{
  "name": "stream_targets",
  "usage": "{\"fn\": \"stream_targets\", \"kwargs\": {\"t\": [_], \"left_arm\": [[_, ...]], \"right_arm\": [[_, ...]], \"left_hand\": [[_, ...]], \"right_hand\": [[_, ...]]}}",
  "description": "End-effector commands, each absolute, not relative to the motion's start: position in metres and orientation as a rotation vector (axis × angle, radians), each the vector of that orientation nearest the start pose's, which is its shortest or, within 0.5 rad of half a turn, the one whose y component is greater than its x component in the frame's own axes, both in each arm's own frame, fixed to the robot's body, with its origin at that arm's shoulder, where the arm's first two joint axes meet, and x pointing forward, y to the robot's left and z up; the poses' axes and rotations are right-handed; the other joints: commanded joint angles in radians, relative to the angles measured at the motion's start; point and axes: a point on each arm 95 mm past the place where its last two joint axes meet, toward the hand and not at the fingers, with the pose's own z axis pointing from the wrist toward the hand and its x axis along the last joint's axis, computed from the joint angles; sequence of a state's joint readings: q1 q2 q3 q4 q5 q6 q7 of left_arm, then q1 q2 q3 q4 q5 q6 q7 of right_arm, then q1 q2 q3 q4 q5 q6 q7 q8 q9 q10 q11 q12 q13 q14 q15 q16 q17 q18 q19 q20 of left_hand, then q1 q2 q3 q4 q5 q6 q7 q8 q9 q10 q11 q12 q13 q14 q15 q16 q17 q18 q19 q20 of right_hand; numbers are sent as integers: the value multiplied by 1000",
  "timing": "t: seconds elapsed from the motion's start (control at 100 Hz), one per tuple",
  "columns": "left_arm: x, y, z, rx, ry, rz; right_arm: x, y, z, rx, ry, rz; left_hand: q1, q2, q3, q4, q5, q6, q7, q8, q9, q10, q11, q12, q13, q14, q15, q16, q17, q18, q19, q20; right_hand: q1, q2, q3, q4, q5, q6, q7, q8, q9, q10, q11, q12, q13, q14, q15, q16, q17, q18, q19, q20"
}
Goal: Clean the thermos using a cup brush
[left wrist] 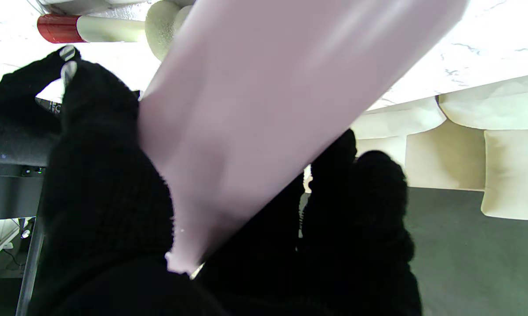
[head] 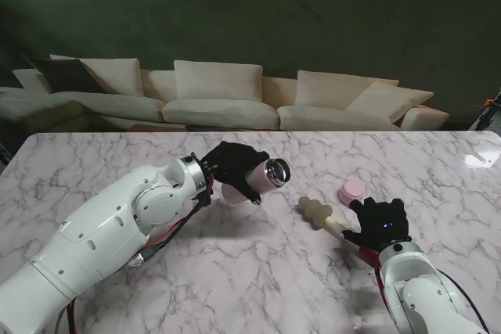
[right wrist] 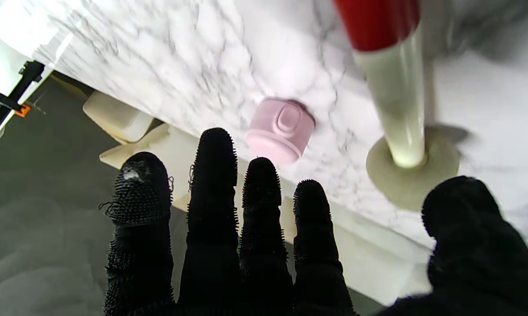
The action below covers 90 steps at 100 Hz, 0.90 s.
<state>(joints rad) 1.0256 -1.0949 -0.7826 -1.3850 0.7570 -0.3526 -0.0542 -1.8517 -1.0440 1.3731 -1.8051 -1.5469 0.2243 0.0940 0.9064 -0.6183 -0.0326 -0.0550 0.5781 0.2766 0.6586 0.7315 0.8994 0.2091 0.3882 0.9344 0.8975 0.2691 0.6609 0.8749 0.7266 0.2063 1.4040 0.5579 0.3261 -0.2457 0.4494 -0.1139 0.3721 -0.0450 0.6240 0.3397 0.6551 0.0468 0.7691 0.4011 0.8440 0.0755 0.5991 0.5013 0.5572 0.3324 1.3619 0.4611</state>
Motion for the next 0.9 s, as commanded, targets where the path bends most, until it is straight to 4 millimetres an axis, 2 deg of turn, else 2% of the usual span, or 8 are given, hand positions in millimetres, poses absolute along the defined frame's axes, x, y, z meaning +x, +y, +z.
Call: {"fn": "stream_targets", "kwargs": {"t": [0.0, 0.14, 0.29, 0.42, 0.58, 0.62, 0.71, 0.89], "left_arm": [[475, -115, -251, -775, 1922, -1864], [475, -116, -250, -773, 1921, -1867], [476, -116, -250, -771, 1922, -1867], [476, -115, -250, -773, 1923, -1866], [476, -114, -251, -775, 1923, -1864], [476, -114, -250, -774, 1922, -1864], [476, -113, -250, -775, 1921, -1864], [476, -113, -250, -776, 1921, -1863]], "right_arm": [[342, -59, -310, 904, 1504, 902], [354, -69, -291, 853, 1469, 930], [375, -77, -276, 829, 1521, 910], [398, -83, -272, 843, 1578, 935], [425, -87, -275, 794, 1629, 934], [431, -88, -276, 787, 1650, 926], [447, -90, -281, 736, 1692, 945], [466, -83, -287, 704, 1764, 904]], "left_hand": [[343, 376, 385, 109, 100, -231, 137, 45, 33, -68, 64, 35, 93, -61, 174, 43, 13, -103, 35, 2], [344, 377, 385, 109, 100, -231, 137, 45, 33, -68, 64, 35, 92, -60, 175, 43, 13, -101, 36, 2], [343, 376, 385, 109, 100, -231, 137, 45, 33, -68, 64, 35, 93, -60, 176, 44, 14, -104, 36, 2], [343, 377, 385, 109, 101, -231, 138, 46, 34, -68, 65, 35, 93, -62, 176, 44, 14, -104, 36, 2], [342, 376, 385, 110, 100, -231, 138, 46, 33, -67, 65, 35, 93, -61, 176, 44, 14, -103, 37, 3], [343, 376, 385, 110, 100, -230, 138, 46, 33, -67, 65, 35, 93, -61, 176, 44, 14, -103, 38, 3], [343, 376, 386, 110, 101, -231, 138, 46, 33, -68, 65, 35, 93, -61, 176, 44, 14, -103, 38, 3], [343, 377, 385, 110, 99, -231, 137, 46, 32, -69, 65, 35, 92, -60, 176, 44, 13, -103, 37, 3]], "right_hand": [[-17, 26, -25, 33, 2, -9, 0, 22, -22, 24, -10, -9, -25, 24, 0, -13, -25, 29, -11, 16], [-15, 27, -39, 35, -1, -15, -13, 21, -73, 29, -33, -14, -97, 36, -67, -47, -122, 56, -85, 15], [-54, 10, -33, 35, -80, -11, -48, 26, -293, 51, -147, -73, -256, 76, -283, -179, -261, 101, -235, -19], [-137, -83, 44, 19, -203, 23, -105, 11, -401, 42, -197, -103, -334, 72, -361, -239, -336, 96, -299, -41], [-178, -191, 130, 5, -221, 39, -110, 12, -457, 46, -182, -103, -349, 68, -371, -247, -346, 100, -319, -46], [-169, -212, 139, 4, -211, 52, -105, 12, -463, 56, -173, -101, -352, 66, -370, -248, -341, 61, -329, -54], [-129, -255, 151, 6, -154, 144, -52, 26, -464, 84, -129, -87, -361, 40, -362, -268, -304, -105, -320, -86], [-140, -302, 193, 6, -113, 195, 3, 34, -439, 106, -79, -70, -354, 32, -305, -269, -273, -174, -299, -120]]}}
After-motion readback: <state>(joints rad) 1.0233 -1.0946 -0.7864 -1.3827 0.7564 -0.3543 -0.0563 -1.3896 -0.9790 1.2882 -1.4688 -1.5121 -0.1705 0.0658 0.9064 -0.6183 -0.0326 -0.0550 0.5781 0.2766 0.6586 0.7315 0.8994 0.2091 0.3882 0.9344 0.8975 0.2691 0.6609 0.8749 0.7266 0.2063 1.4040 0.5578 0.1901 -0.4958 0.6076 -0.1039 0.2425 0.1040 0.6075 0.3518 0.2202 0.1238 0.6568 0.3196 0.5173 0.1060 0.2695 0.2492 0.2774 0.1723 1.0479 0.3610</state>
